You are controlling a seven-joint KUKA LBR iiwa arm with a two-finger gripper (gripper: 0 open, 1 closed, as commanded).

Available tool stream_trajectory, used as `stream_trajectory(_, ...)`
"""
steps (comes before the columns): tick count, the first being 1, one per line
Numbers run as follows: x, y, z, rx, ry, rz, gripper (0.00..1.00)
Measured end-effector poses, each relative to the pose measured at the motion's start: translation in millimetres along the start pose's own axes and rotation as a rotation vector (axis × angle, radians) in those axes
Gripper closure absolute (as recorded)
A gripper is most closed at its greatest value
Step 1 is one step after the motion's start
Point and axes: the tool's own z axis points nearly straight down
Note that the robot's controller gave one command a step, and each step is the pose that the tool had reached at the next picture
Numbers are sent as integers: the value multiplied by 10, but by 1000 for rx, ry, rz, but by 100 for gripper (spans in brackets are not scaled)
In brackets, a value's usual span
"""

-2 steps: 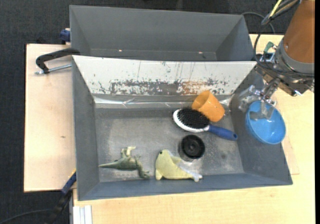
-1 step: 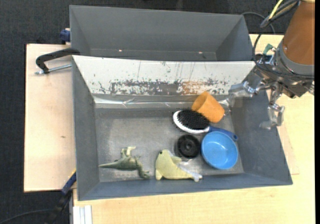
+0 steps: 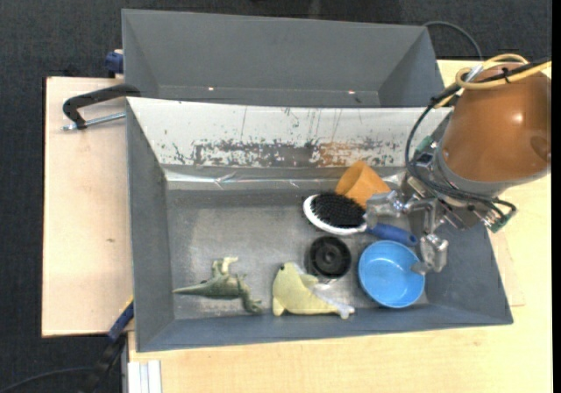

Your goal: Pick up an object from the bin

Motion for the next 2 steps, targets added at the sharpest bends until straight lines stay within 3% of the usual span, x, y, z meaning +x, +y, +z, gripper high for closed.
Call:
stream_trajectory(1, -170, 276, 1012, 3, -3, -198, 0)
stream_trajectory(2, -495, 214, 987, 9, -7, -443, 0)
